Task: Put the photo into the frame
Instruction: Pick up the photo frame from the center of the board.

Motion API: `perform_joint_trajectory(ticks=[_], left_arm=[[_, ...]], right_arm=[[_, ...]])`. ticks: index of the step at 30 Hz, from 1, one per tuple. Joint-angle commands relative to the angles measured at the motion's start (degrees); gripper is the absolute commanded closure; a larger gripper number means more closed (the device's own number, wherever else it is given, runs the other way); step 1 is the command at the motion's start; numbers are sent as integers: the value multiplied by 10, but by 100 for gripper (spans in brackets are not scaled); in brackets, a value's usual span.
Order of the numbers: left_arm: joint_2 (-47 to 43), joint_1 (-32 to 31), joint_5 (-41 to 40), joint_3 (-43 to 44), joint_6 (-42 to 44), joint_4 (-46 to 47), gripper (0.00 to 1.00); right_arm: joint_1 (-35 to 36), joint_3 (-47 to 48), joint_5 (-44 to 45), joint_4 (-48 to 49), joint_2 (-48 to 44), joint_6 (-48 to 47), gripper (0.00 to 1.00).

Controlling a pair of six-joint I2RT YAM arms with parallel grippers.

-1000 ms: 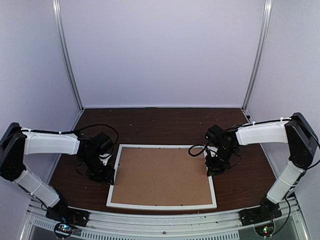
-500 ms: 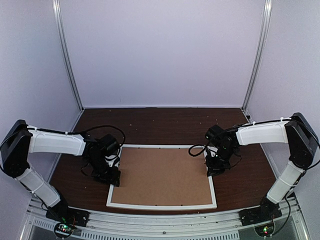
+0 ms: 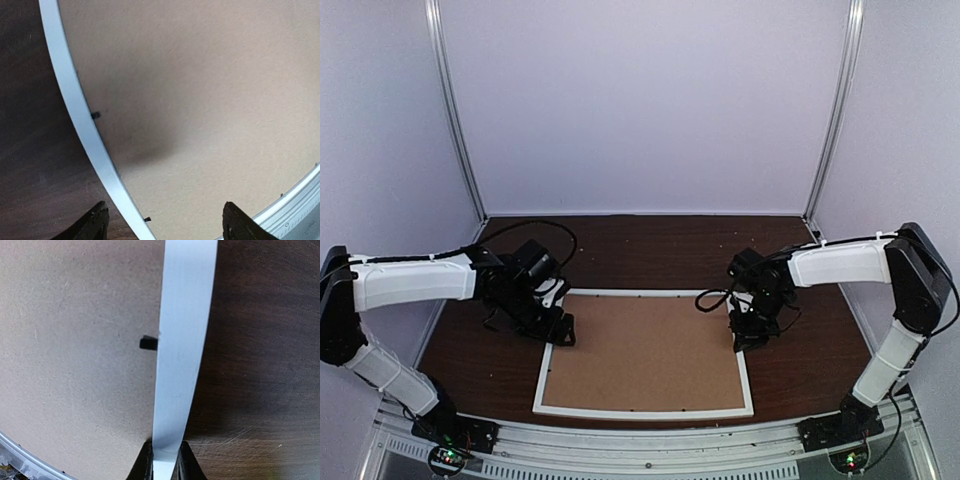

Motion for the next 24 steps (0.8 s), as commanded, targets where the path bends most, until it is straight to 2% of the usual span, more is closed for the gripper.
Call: perform_joint_trajectory(ticks=[1,5,11,17,20,24], left_arm=[[-27,-3,54,19,36,74,14],[-23,-3,109,31,51,113,3],[-11,-21,178,39,110,165,3],[49,-94,161,81,194,161,10],[85,-144,140,100,231,160,15],[123,-194,125,121,275,160,21]], right_arm=[[-7,26,29,41,62,-44,96],[-14,68,23,37,91,-60,96],[-30,113,7,24,102,-79,91],[-52,120,-19,11,60,-84,66],[-62,109,-25,8,29,-80,62],[-69,84,-25,10,-2,-72,61]])
